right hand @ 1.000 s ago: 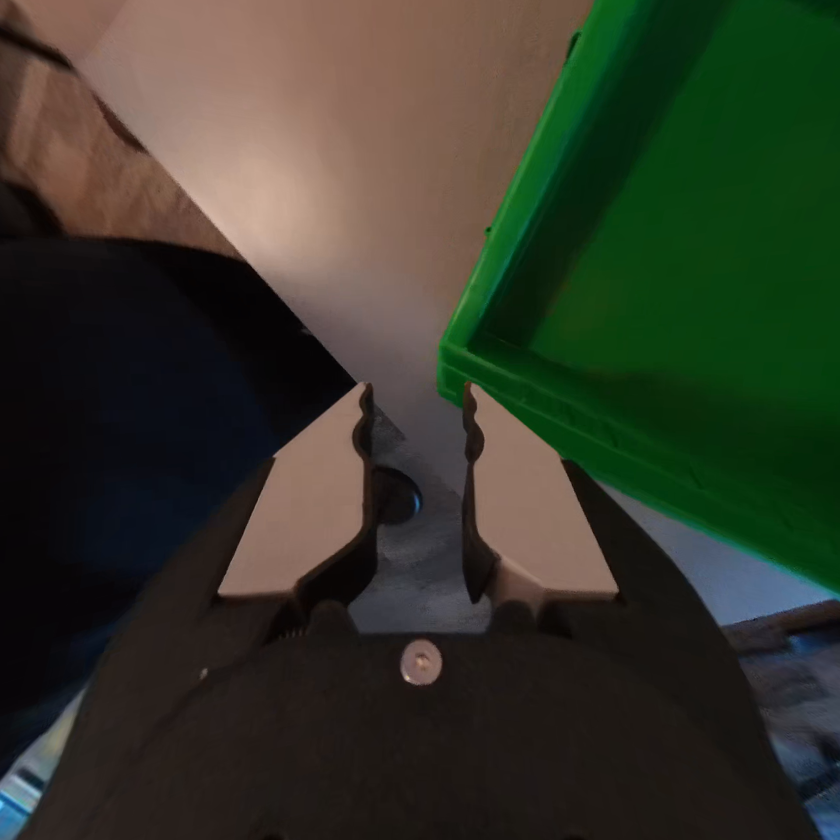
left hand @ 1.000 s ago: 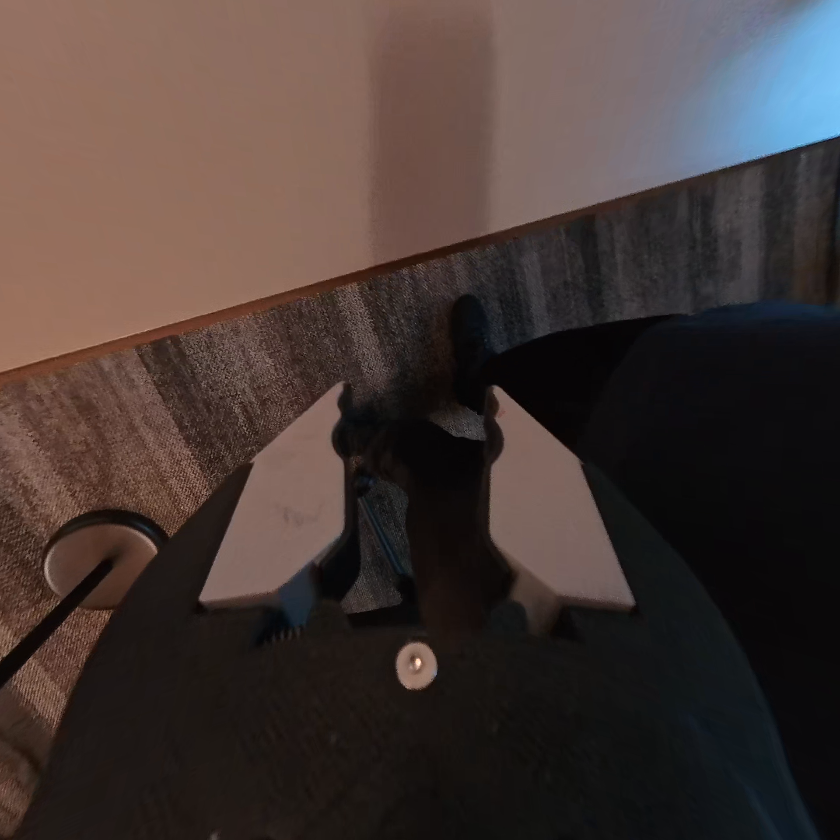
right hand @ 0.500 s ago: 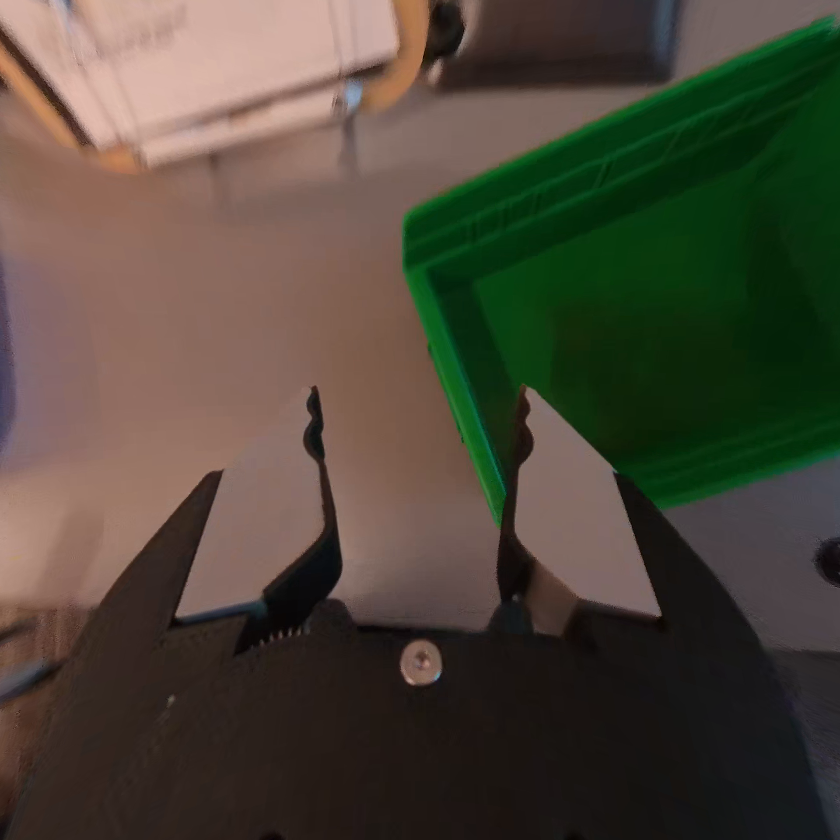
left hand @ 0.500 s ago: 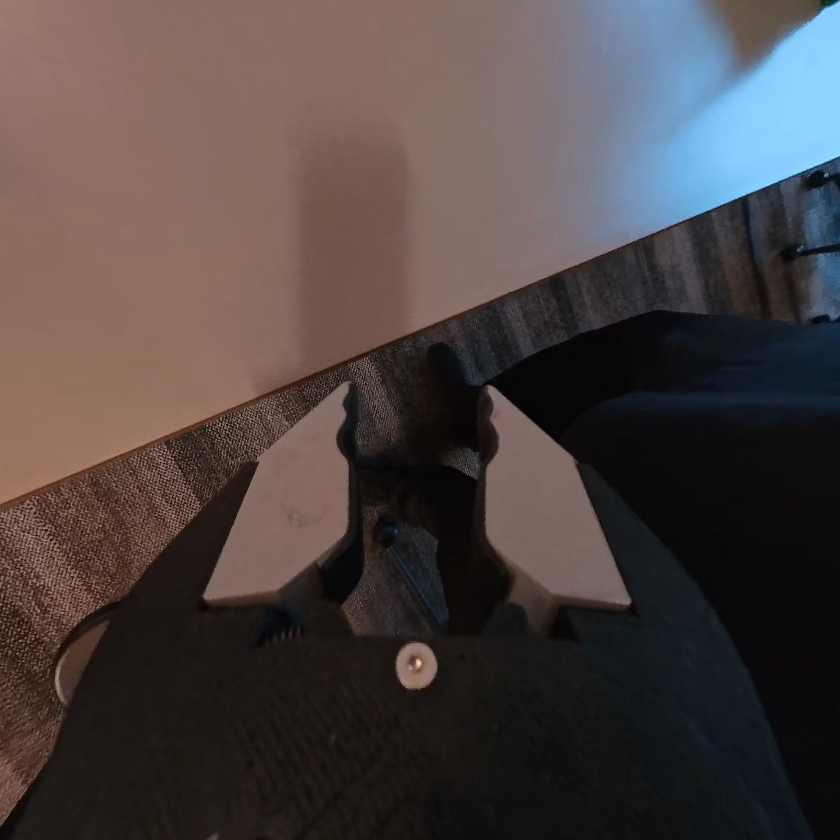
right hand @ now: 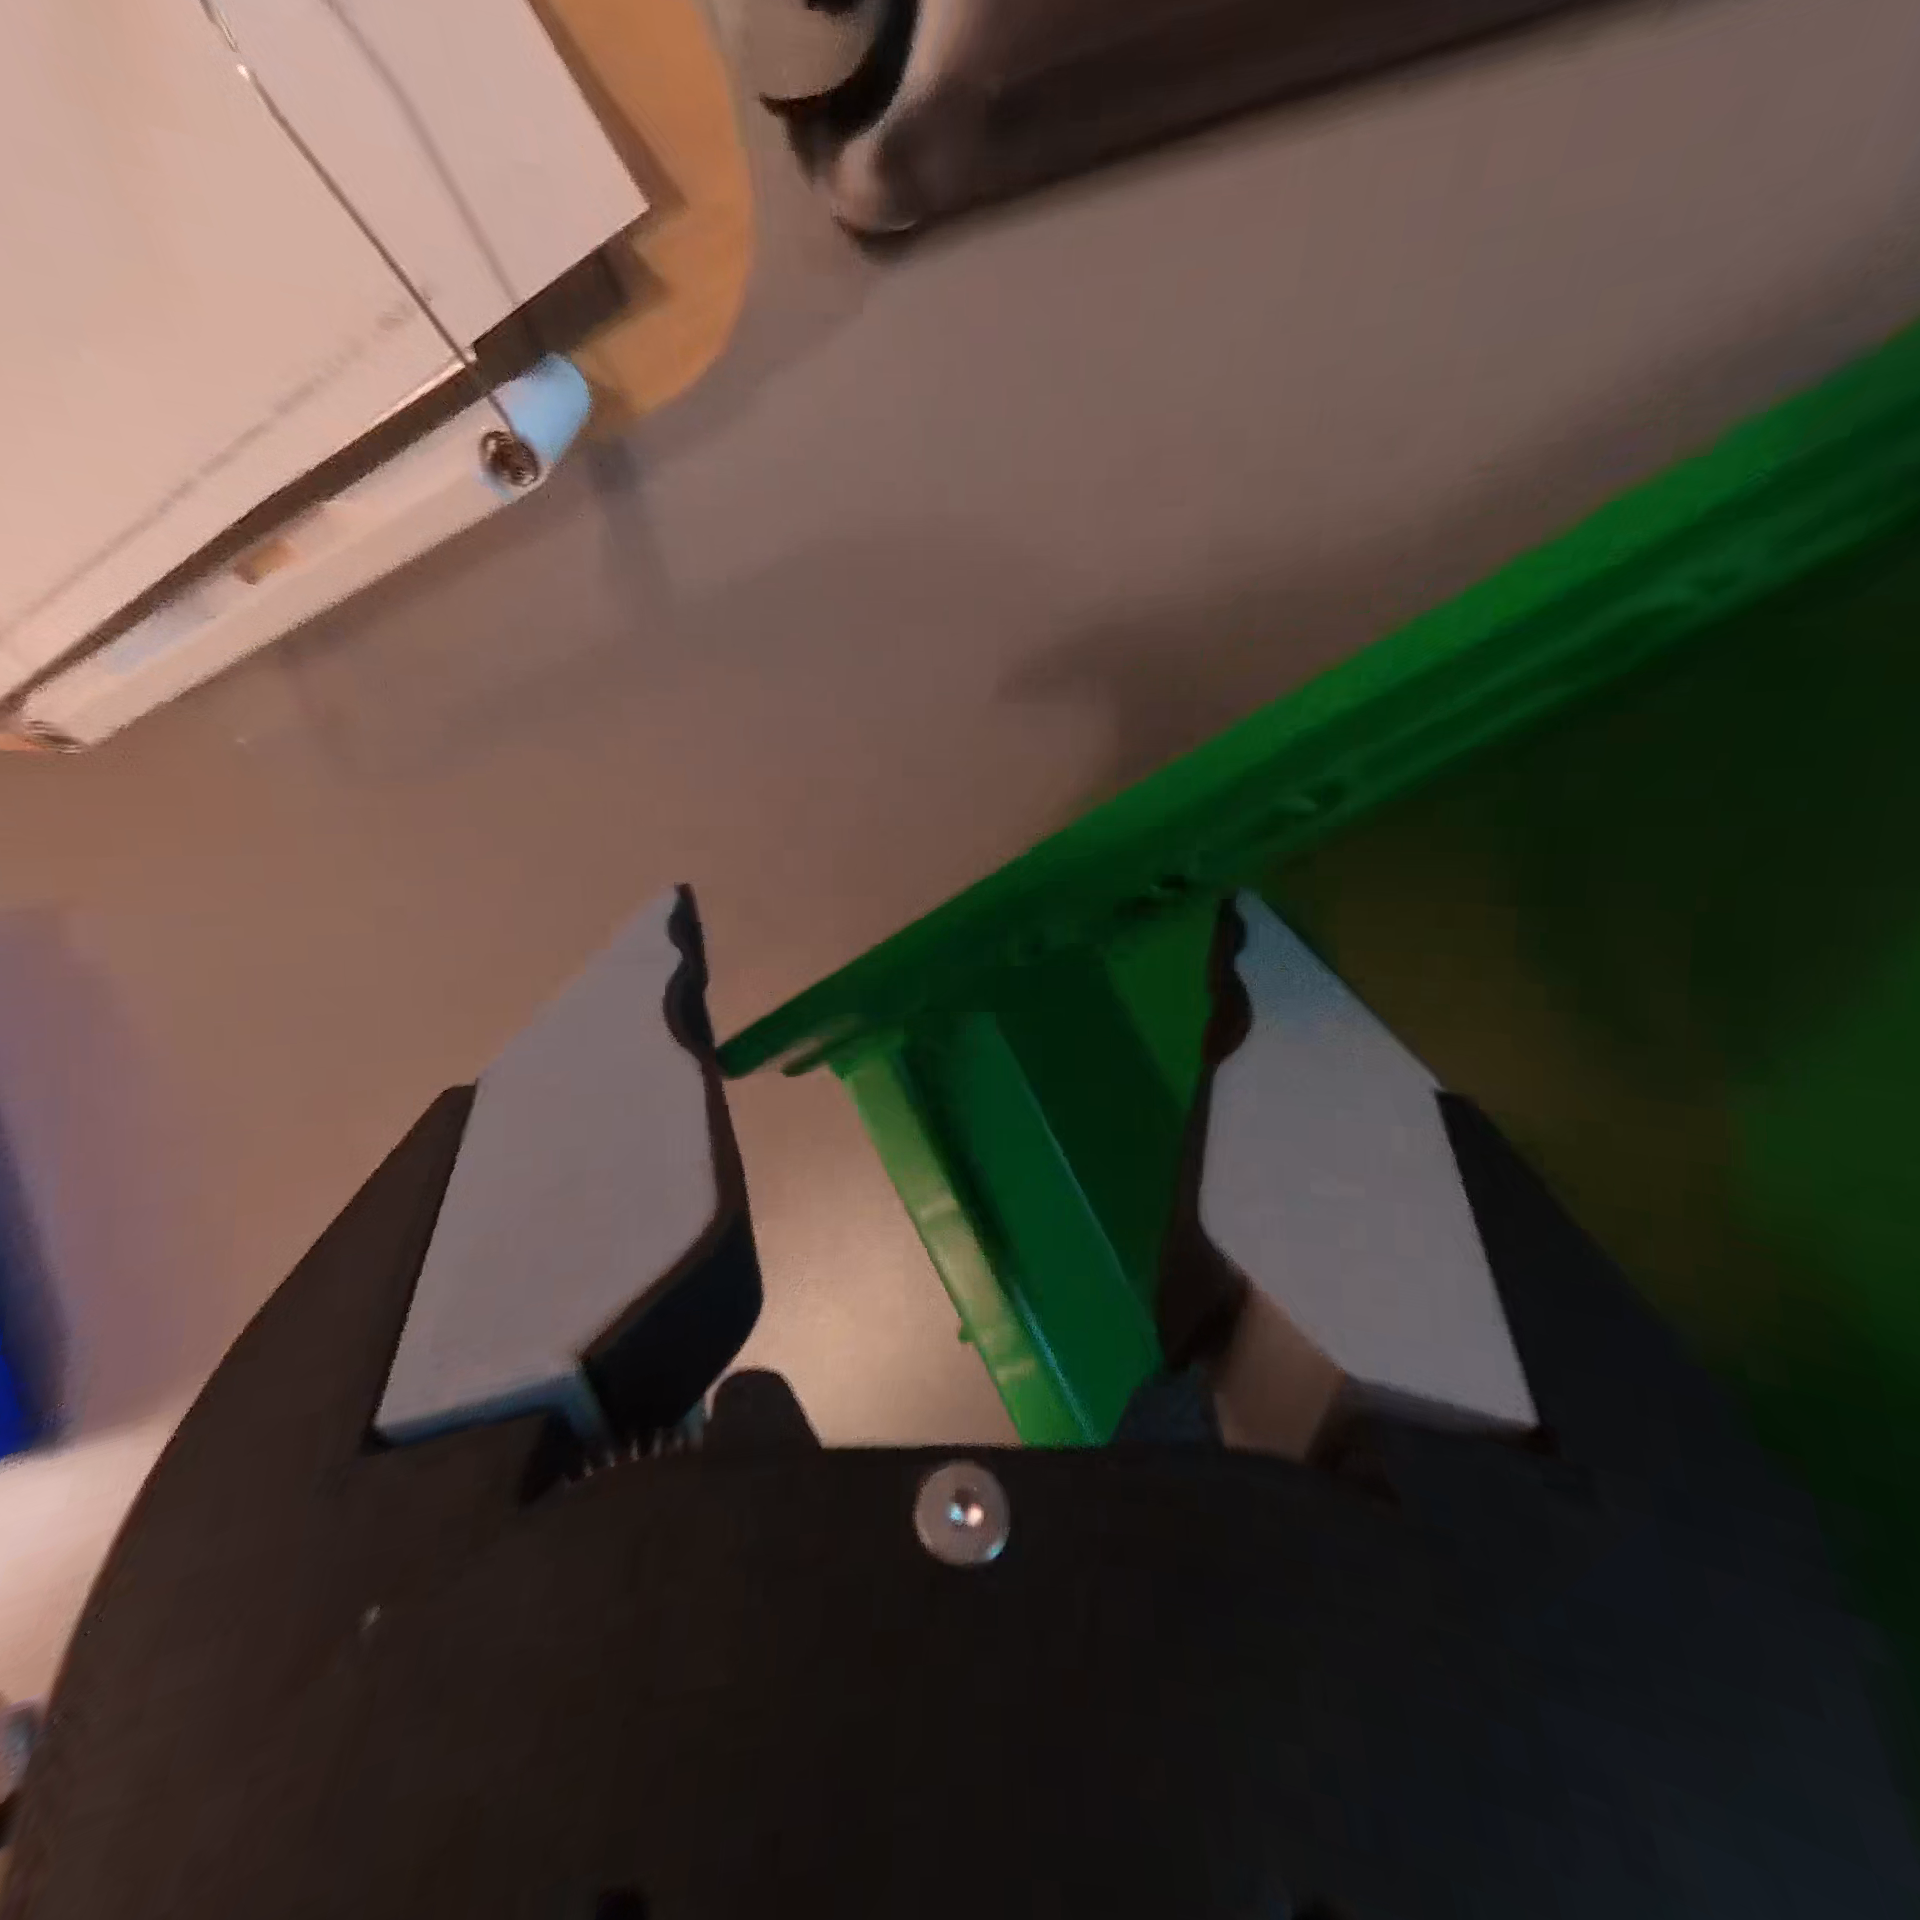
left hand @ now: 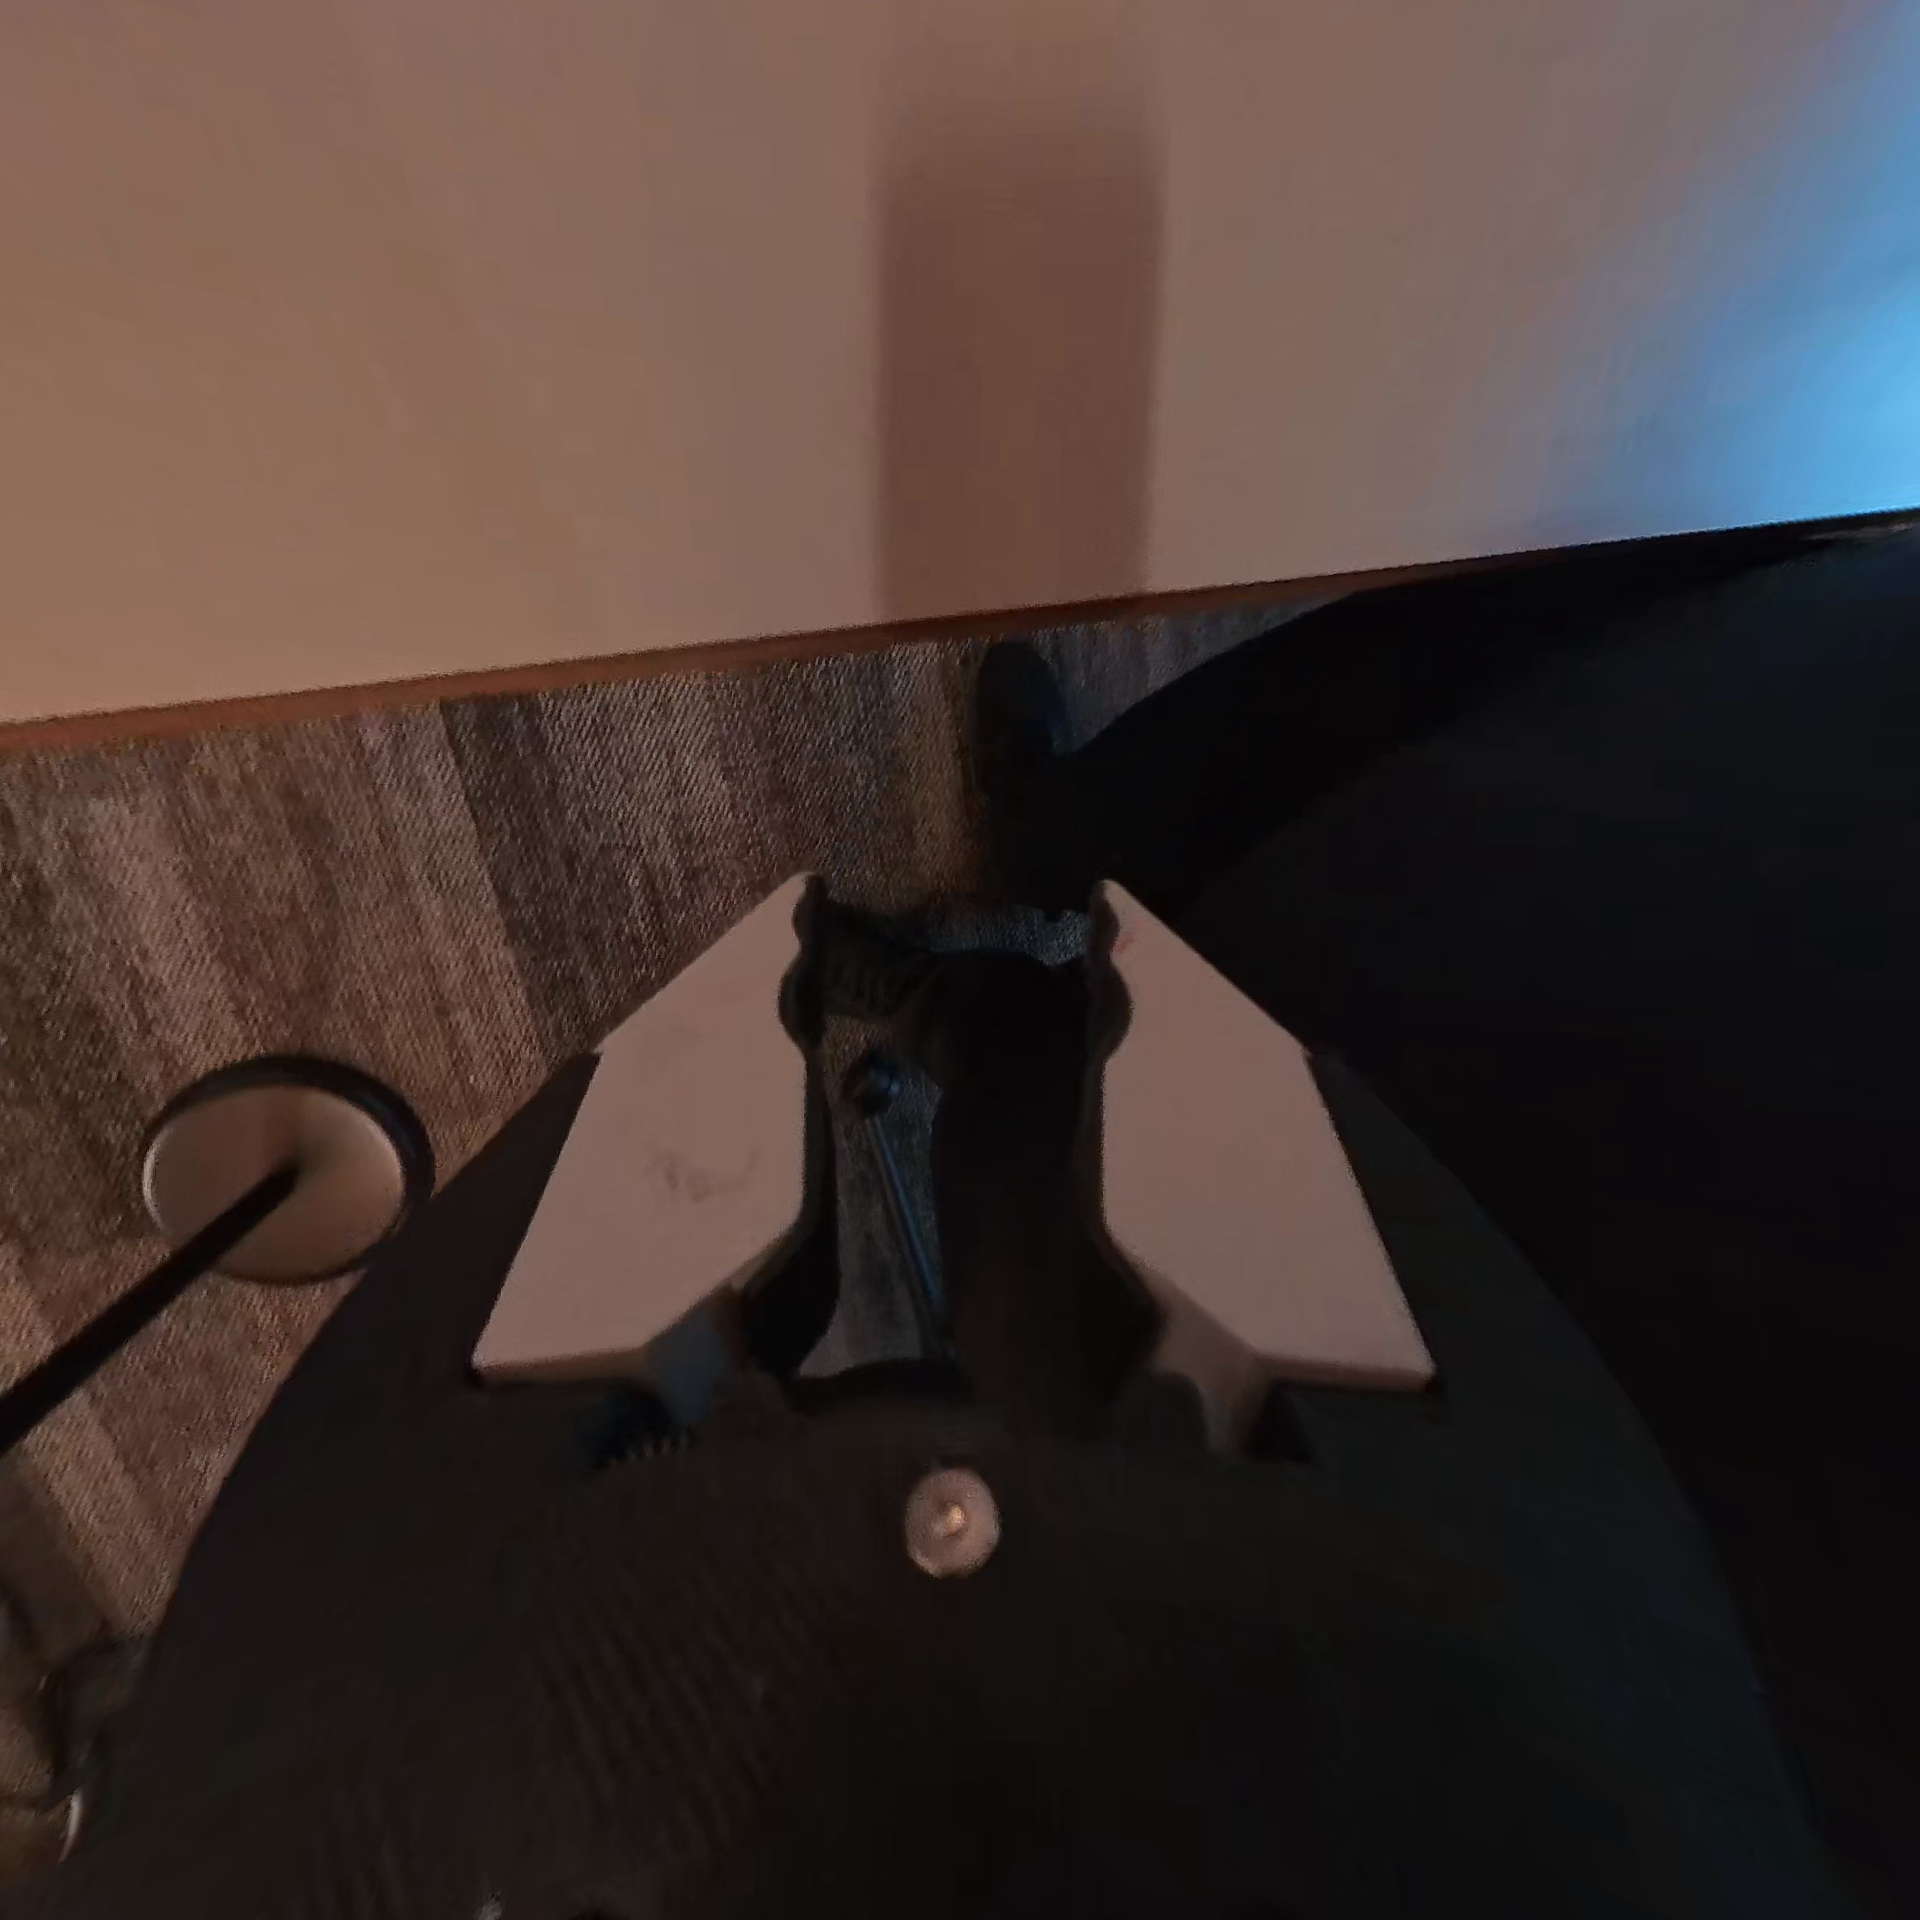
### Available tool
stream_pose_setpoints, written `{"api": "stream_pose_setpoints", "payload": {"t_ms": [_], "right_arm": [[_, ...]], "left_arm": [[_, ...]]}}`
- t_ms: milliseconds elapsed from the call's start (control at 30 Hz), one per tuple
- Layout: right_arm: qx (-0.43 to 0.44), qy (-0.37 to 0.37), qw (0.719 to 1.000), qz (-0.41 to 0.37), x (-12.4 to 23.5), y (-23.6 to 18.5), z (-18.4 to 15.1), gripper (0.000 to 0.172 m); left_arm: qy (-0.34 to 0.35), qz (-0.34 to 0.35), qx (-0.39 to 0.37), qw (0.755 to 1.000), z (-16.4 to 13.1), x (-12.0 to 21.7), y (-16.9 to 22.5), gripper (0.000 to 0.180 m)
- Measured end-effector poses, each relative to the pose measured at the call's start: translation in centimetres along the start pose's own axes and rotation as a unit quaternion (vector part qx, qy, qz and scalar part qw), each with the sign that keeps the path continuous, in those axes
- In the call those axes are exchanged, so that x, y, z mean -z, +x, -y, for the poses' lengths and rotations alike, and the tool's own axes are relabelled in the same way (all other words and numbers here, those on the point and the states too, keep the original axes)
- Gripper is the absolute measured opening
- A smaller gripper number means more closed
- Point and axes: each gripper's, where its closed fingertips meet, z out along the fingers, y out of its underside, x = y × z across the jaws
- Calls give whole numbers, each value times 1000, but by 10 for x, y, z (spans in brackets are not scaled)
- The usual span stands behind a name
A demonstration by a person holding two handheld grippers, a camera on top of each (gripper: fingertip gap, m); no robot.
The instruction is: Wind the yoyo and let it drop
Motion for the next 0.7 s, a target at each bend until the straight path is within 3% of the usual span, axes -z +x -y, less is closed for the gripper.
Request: {"api": "stream_pose_setpoints", "payload": {"t_ms": [167, 300, 433, 567, 700], "right_arm": [[76, -53, 994, 51, -3, -15, -14, 99], [184, -109, 972, 99, 18, -30, -55, 79], [238, -135, 954, 126, 46, -25, -98, 59], [222, -106, 959, 142, 78, -23, -109, 44], [218, -24, 964, 150, 111, -33, -86, 46]], "left_arm": [[-93, 50, -29, 994, -26, 2, -11, 48], [-155, 79, -69, 982, -41, 4, -25, 50], [-169, 76, -78, 980, -36, 8, -25, 54], [-149, 100, -133, 975, 3, 12, -36, 58], [-66, 134, -134, 980, 91, 20, -60, 65]]}}
